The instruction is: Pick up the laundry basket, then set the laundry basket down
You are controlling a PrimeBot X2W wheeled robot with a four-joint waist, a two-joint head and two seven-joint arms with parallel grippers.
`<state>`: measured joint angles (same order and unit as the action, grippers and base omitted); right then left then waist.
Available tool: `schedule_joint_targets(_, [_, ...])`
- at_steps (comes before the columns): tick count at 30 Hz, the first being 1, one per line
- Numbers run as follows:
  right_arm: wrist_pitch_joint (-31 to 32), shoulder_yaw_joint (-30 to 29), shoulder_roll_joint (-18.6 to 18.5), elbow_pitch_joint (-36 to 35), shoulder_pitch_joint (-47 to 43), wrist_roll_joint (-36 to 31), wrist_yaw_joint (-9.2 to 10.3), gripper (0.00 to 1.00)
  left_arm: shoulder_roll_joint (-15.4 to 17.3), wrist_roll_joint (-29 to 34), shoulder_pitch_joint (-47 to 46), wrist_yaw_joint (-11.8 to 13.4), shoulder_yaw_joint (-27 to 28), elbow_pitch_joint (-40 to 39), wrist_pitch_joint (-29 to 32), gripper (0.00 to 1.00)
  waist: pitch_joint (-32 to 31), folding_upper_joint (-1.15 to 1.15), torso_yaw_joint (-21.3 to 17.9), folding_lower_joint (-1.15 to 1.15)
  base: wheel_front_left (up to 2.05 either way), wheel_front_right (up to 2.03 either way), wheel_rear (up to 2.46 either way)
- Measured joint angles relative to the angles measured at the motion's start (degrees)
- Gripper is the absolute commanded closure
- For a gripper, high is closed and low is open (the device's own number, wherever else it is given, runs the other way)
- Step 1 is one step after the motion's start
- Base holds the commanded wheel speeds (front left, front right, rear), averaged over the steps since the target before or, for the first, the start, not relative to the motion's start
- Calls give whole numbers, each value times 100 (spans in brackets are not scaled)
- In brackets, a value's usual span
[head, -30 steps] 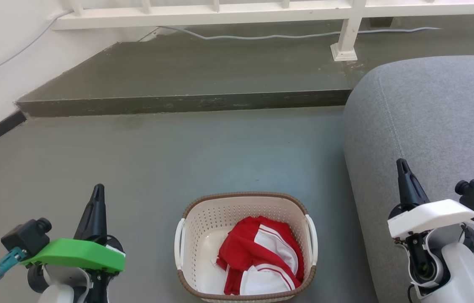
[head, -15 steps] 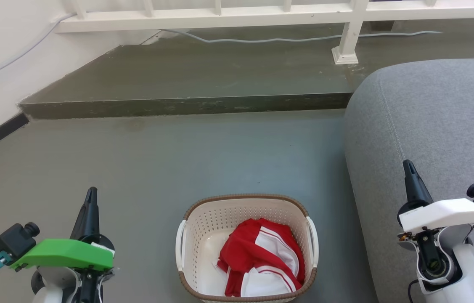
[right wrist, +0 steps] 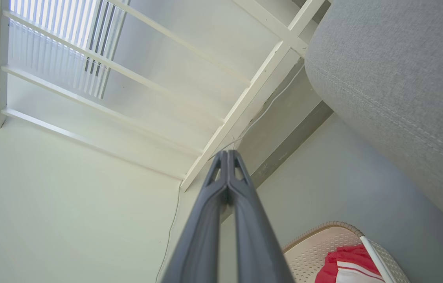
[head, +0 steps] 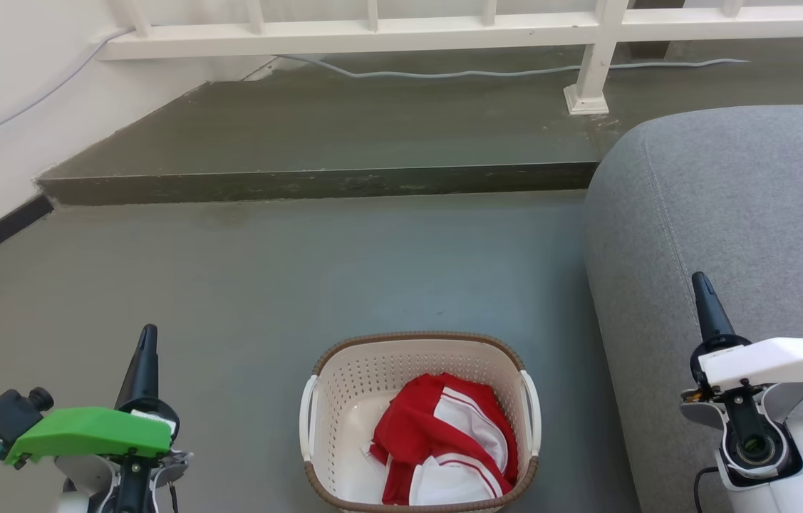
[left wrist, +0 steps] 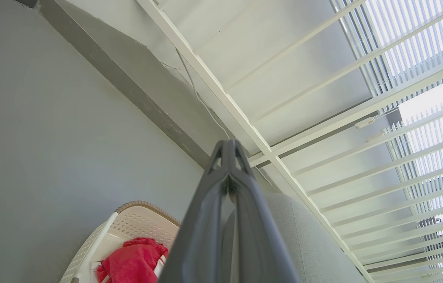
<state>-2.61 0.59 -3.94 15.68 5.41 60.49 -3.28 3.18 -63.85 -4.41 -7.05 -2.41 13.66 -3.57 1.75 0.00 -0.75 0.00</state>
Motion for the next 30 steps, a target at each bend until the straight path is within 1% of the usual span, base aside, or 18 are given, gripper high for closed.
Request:
schedule_joint_targets(13, [266, -234, 35, 18, -2, 955, -120, 100, 0, -911, 0, 0, 115, 59, 254, 100, -50, 0, 23, 0, 0, 0, 0])
schedule_joint_targets(17, [328, -283, 41, 18, -2, 1152, -127, 100, 1, -1121, 0, 0, 163, 66, 303, 100, -62, 0, 28, 0, 0, 0, 0])
schedule_joint_targets(27, [527, -477, 68, 22, -3, 1885, -225, 100, 1, -1816, 0, 0, 256, 100, 477, 100, -100, 0, 45, 0, 0, 0, 0])
schedule_joint_targets(30, [593, -550, 76, 24, -4, 2109, -229, 100, 1, -2012, 0, 0, 283, 118, 535, 100, -112, 0, 51, 0, 0, 0, 0])
